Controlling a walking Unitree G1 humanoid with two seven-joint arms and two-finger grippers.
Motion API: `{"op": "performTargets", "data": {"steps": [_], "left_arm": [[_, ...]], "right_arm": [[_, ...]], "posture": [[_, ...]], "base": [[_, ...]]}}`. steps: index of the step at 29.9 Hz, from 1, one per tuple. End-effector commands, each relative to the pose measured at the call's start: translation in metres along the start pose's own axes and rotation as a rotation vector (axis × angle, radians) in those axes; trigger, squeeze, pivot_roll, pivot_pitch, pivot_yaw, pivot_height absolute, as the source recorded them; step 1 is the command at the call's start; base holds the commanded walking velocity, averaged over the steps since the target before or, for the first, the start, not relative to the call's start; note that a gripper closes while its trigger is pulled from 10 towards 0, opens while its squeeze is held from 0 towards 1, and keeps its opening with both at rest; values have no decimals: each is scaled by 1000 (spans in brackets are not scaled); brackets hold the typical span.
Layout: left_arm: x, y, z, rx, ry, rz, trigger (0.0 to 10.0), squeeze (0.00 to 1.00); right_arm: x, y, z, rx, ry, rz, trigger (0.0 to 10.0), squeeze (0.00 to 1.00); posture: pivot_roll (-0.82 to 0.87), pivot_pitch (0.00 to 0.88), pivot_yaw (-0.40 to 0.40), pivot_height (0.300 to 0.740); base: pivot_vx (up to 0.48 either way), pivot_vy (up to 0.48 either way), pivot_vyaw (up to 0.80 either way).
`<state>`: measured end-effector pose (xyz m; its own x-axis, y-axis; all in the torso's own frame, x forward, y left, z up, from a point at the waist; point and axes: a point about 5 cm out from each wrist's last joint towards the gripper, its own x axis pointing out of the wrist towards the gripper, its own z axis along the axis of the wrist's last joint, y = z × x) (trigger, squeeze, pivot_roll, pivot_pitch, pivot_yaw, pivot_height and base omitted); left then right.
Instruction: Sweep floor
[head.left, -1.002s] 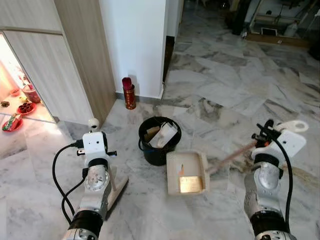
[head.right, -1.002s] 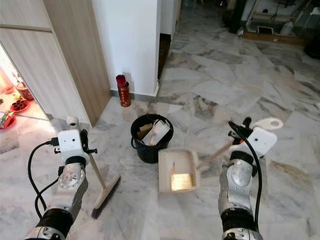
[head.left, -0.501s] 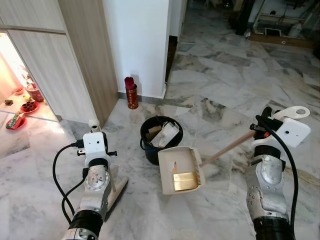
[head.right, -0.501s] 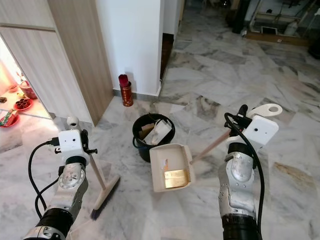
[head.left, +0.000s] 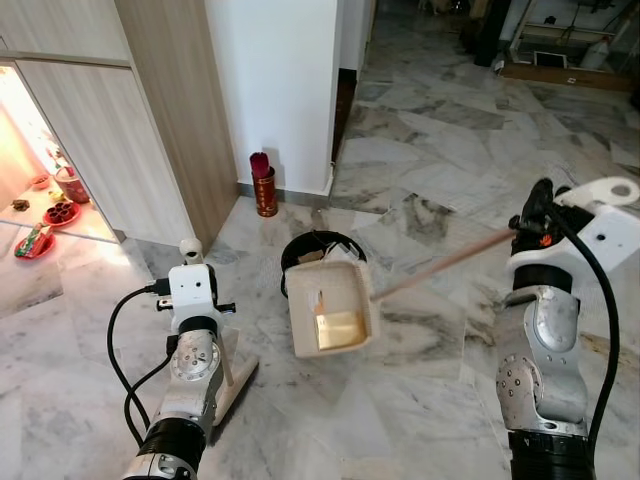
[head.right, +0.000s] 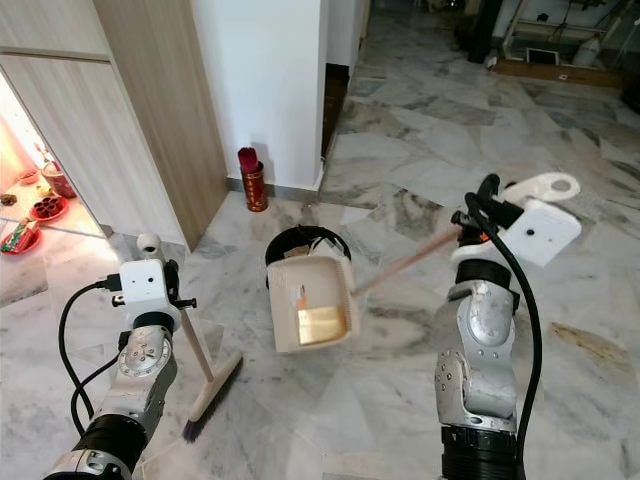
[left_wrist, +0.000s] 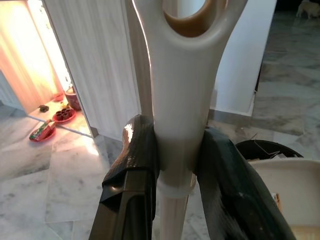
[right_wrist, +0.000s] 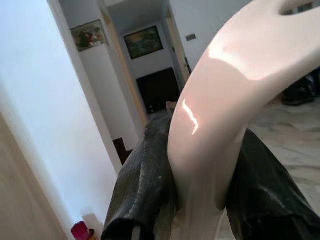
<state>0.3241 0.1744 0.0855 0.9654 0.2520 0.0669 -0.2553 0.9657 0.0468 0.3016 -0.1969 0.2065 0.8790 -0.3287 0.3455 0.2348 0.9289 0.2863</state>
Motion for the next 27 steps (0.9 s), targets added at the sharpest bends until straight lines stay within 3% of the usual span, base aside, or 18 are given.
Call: {"op": "performTargets", "data": {"steps": [1,7,16,27], "left_arm": [[5,-1,11,1,-54,-13,10000,0],[5,-3,10,10,-54,-32,10000,0],[4,-3,10,11,-52,-35,10000,0],[3,-4,9,9,-53,-36,10000,0]], "right_arm": [[3,15,25,12,-102,55,10000,0],[6,26,34,28,-129,88,10000,0],[9,37,50,65,-189,134,10000,0],[8,44,54,67,-201,175,10000,0]], "posture": [[-14,26,17,740],[-13,30,18,740],[-13,26,15,740],[-9,21,10,740]], "base": [[0,0,0],[0,0,0],[317,0,0],[332,0,0]]}}
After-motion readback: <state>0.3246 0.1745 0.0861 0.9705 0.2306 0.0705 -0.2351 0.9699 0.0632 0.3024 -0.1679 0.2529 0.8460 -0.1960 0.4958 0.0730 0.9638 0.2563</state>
